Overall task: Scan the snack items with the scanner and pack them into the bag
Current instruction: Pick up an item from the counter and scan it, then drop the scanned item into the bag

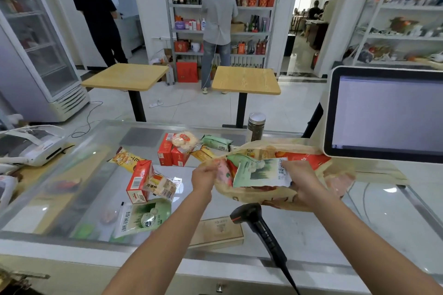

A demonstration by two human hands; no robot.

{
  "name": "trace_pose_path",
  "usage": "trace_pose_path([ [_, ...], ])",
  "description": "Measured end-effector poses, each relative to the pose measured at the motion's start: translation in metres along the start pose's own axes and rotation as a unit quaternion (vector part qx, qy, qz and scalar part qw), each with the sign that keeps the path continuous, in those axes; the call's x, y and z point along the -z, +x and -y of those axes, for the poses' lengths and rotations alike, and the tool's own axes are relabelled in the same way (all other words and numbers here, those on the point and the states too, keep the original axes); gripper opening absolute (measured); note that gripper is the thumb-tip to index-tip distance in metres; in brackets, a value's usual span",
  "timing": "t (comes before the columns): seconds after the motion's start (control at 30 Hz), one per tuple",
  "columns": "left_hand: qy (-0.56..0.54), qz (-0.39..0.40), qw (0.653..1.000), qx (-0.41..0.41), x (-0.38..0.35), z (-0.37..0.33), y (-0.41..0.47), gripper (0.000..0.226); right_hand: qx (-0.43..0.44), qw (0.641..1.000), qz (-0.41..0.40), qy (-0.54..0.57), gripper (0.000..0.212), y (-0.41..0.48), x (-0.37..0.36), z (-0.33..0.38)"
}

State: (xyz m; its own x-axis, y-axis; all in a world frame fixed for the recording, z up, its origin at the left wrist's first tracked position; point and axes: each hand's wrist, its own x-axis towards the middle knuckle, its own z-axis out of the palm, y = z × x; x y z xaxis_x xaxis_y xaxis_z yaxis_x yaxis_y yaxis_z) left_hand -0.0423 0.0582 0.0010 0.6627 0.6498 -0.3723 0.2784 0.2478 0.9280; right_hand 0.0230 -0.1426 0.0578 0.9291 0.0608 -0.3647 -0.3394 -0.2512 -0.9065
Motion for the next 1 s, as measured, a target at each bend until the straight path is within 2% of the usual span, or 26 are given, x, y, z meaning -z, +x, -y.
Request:
trace_pose_path([
  [0.07, 0.032, -0.068, 0.997, -0.026, -0.003, -0.001, 0.003, 0.029, 0.005, 1.0, -0.01, -0.017, 0.018, 0.011, -0.004, 0.005],
  [0.13, 0.051, -0.093, 0.991, -0.084, -0.007, -0.007, -0.001, 0.029, 0.002, 1.0, -0.007, -0.014, 0.017, 0.019, -0.009, 0.012],
  [0.23, 0.062, -0.058, 0.973, -0.213, -0.013, -0.035, -0.021, 0.044, 0.01, 1.0, -0.025, -0.003, 0.018, 0.029, -0.02, 0.025],
  [0.33, 0.103, -0.018, 0.952, -0.287, -0.014, -0.055, -0.03, 0.048, 0.042, 0.996, -0.074, 0.002, 0.017, 0.042, -0.028, 0.034],
  [0.43, 0.177, 0.001, 0.945, -0.276, -0.01, -0.048, -0.018, 0.046, 0.041, 0.996, -0.082, -0.008, 0.025, 0.048, -0.04, 0.033],
  [0.53, 0.235, 0.013, 0.942, -0.239, 0.0, -0.029, -0.008, 0.046, 0.035, 0.998, -0.015, -0.058, 0.02, 0.048, -0.054, 0.023],
  [0.6, 0.239, 0.026, 0.945, -0.221, 0.008, -0.018, -0.005, 0.046, 0.062, 0.988, 0.005, -0.14, 0.026, 0.047, -0.057, 0.018],
  [0.67, 0.235, 0.049, 0.947, -0.212, 0.015, -0.007, -0.004, 0.046, 0.106, 0.967, -0.016, -0.229, 0.041, 0.046, -0.054, 0.013],
  [0.73, 0.226, 0.072, 0.943, -0.233, 0.022, 0.003, -0.003, 0.046, 0.149, 0.95, -0.056, -0.268, 0.046, 0.038, -0.048, 0.011],
  [0.8, 0.213, 0.09, 0.934, -0.273, 0.028, 0.014, -0.005, 0.046, 0.218, 0.936, -0.085, -0.262, 0.037, 0.021, -0.041, 0.005],
  [0.87, 0.198, 0.104, 0.927, -0.3, 0.035, 0.026, -0.009, 0.044, 0.299, 0.922, -0.079, -0.235, 0.019, -0.005, -0.032, -0.008],
  [0.93, 0.2, 0.089, 0.925, -0.311, 0.044, 0.043, -0.015, 0.044, 0.334, 0.905, -0.057, -0.258, 0.014, -0.033, -0.022, -0.031],
  [1.0, 0.249, -0.001, 0.905, -0.345, 0.056, 0.065, -0.02, 0.041, 0.314, 0.892, -0.041, -0.323, 0.022, -0.051, -0.013, -0.059],
])
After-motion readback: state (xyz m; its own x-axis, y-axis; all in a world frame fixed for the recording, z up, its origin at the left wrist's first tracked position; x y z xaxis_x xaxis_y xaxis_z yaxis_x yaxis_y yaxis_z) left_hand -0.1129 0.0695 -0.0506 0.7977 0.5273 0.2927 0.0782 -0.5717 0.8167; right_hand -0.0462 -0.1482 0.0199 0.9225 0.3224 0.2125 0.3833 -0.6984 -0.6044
